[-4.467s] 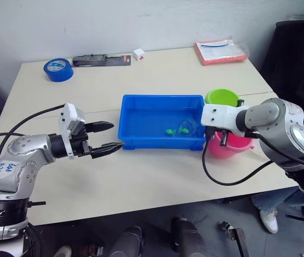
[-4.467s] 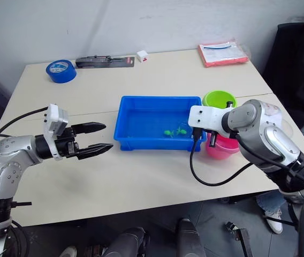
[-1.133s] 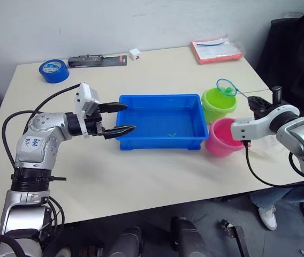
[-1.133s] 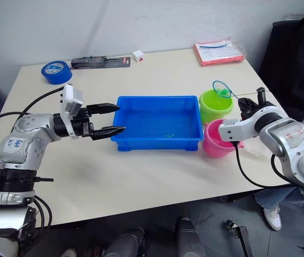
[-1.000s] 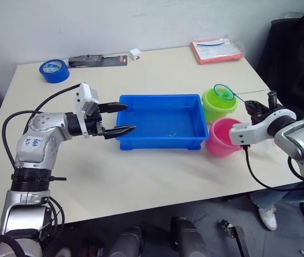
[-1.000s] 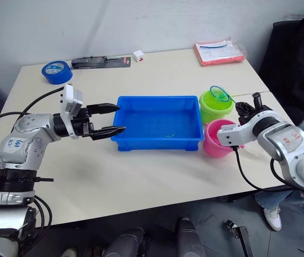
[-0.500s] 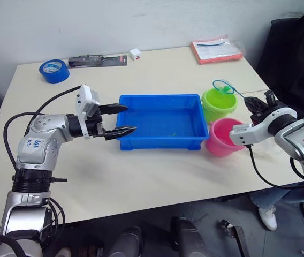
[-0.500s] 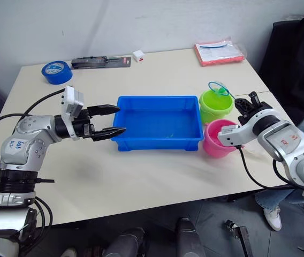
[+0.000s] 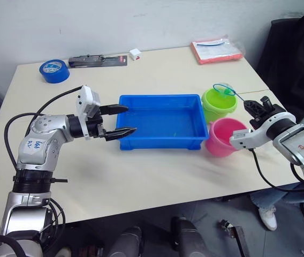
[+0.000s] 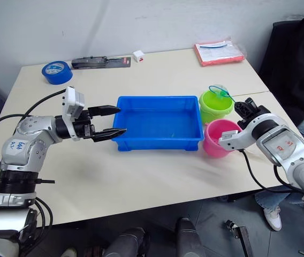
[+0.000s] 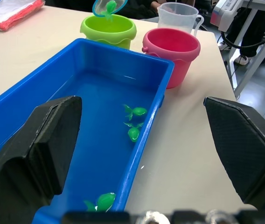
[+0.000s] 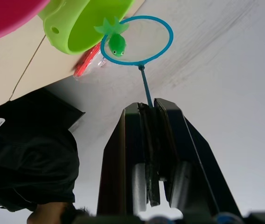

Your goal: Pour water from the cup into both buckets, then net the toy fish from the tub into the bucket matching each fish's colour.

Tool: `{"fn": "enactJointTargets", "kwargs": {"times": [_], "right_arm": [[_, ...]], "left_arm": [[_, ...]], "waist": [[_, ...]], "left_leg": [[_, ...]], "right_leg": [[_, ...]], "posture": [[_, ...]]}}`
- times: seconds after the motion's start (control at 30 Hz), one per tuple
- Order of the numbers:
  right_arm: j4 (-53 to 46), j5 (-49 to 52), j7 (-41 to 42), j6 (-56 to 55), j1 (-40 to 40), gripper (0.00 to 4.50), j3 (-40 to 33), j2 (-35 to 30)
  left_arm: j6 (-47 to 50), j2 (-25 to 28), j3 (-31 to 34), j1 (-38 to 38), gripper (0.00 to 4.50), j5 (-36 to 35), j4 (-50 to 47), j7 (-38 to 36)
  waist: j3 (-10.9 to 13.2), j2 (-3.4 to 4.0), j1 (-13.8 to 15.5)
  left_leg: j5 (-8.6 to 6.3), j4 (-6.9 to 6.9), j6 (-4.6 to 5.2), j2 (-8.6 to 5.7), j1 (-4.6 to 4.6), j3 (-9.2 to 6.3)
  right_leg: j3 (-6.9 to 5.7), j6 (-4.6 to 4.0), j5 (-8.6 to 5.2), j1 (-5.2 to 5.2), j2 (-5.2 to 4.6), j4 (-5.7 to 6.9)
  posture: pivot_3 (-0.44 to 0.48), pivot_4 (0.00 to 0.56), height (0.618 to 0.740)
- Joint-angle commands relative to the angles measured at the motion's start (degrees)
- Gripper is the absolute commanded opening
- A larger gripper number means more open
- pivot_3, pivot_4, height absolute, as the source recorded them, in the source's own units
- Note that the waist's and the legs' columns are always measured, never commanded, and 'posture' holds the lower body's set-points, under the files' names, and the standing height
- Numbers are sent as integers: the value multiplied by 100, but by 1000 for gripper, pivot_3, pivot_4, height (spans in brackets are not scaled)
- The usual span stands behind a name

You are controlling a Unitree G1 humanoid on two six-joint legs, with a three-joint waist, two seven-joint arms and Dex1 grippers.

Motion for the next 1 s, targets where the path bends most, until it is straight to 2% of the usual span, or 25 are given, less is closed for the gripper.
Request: {"fn": "enactJointTargets", "kwargs": {"times": [0.03,0.73,0.87,1.0], "right_arm": [[-182,-72,63,-43,-51,790,-294,27],[-396,-403,161,-140,104,790,-547,160],[-373,-24,313,-81,58,790,-671,347],[-498,1116,1082,272,-266,790,-994,856]], "left_arm": [[-38,-5,71,-22,4500,-53,-190,9],[-105,-48,39,-65,4500,-23,-117,-35],[-78,-3,87,-15,4500,-48,-165,-37],[22,76,169,77,4500,-118,-245,-42]], "waist": [[0,0,0],[0,0,0],[0,0,-1],[0,-1,-13]], "left_leg": [[0,0,0,0,0,0],[0,2,0,-1,0,2],[0,2,0,0,1,2],[0,3,0,1,1,2]], "right_leg": [[0,0,0,0,0,0],[1,0,0,0,0,3],[1,0,0,0,0,3],[2,0,0,0,0,3]], "posture": [[0,150,740],[0,150,740],[0,150,740],[0,150,740]]}}
